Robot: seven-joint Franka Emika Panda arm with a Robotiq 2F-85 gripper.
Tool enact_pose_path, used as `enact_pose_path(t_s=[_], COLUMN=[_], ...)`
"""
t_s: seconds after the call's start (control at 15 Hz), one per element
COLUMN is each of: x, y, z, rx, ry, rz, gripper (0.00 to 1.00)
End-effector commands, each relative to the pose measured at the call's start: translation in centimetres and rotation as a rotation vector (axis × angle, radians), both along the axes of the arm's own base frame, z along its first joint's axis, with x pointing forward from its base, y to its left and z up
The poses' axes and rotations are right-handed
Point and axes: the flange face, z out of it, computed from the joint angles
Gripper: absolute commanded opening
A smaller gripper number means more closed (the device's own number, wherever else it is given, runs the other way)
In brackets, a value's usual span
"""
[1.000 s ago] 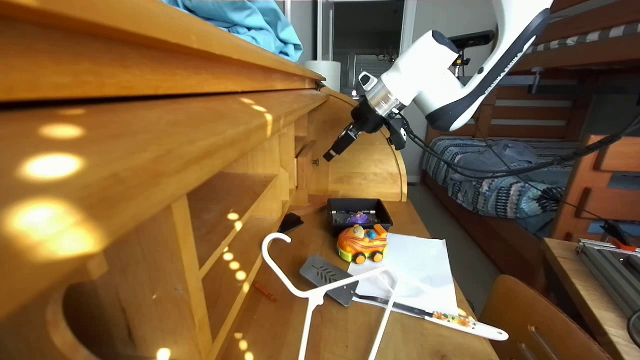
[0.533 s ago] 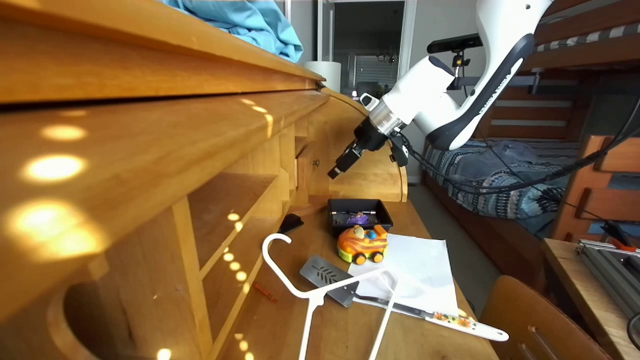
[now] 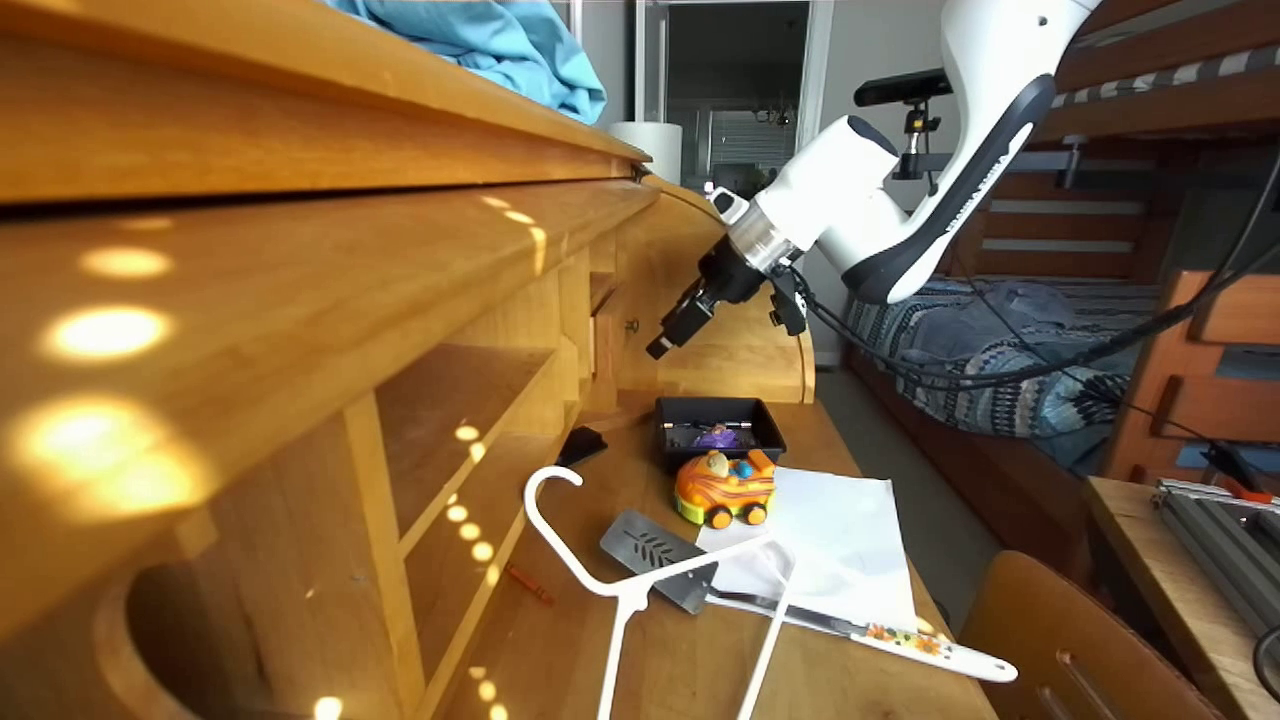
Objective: Open the right drawer
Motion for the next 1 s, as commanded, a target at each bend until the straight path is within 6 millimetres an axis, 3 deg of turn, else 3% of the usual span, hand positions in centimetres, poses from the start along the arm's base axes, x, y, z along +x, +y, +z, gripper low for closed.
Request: enact_pose_path(t_s=[0.0, 0.13, 0.27, 0.87, 0.93], x=[1.3, 1.7, 2.0, 2.4, 2.6], y=[0.0, 0.2, 0.4, 0.5, 0.5], z=[0.6, 0.8, 1.0, 1.0, 0.9], rx=[-0.020, -0.029, -0.031, -0.053, -0.056], ry=[-0.037, -0.046, -0.054, -0.066, -0.070], rz=[0.019, 0.024, 0.026, 0.022, 0.021], gripper=[1.00, 1.00, 0.74, 0.08, 0.04])
